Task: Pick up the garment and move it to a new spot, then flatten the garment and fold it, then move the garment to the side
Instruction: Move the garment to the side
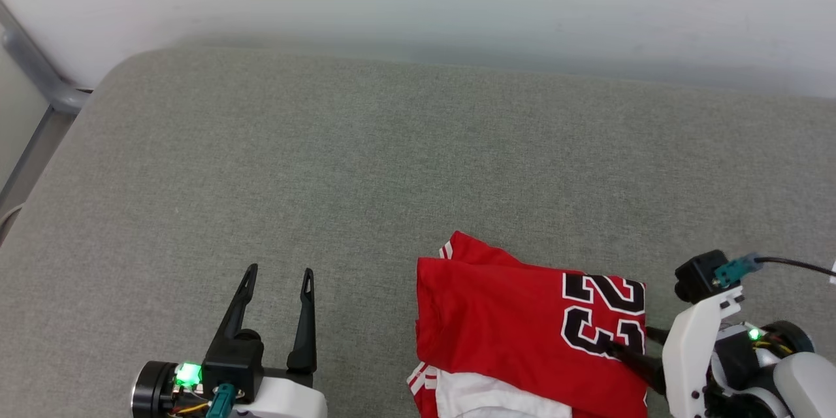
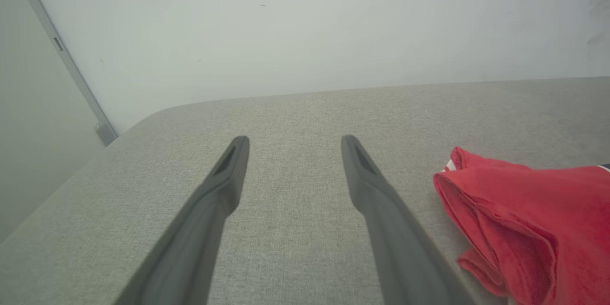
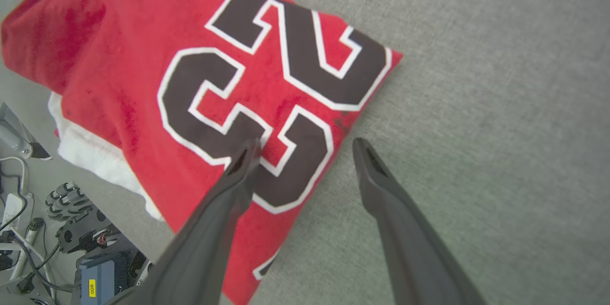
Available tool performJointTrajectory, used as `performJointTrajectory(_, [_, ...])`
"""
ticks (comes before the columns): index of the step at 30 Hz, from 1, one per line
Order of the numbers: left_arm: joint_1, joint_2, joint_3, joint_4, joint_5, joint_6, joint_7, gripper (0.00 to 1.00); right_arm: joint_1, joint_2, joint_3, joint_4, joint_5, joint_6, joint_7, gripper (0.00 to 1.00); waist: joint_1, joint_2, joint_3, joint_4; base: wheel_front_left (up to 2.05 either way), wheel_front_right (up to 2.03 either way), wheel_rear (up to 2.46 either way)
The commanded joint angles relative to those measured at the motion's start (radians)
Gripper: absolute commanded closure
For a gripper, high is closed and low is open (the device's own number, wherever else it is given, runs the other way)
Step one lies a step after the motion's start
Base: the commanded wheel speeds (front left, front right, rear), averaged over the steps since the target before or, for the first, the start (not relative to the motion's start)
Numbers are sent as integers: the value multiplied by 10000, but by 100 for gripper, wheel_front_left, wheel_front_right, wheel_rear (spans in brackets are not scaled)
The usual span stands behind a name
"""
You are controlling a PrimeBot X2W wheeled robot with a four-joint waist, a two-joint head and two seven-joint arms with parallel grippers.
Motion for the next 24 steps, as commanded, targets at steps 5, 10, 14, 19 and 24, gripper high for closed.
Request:
performJointTrajectory(5, [-266, -52, -63, 30, -34, -39, -46, 0, 1, 518, 501, 931, 124, -9, -511, 0, -1, -1, 315, 211, 0, 0, 0])
performJointTrajectory(10, [-374, -91, -96, 76, -37, -39, -46, 0, 119, 688, 1132, 1670, 236, 6, -792, 0, -1, -1, 460, 295, 0, 0, 0])
performJointTrajectory(14, [-390, -100, -49, 81, -43, -21, -46, 0, -43, 637, 1228, 1833, 205, 5, -1302, 0, -1, -1, 494, 272, 0, 0, 0])
performJointTrajectory(19, [-329, -108, 34, 143, -46, 2, -46, 0, -424, 378, 1242, 1790, 215, -9, -2067, 100, -1, -1, 432, 146, 0, 0, 0])
performJointTrajectory(24, [-176, -112, 80, 130, -39, 7, -46, 0, -909, -86, 1234, 1458, -55, -12, -2694, 100, -1, -1, 278, -120, 0, 0, 0])
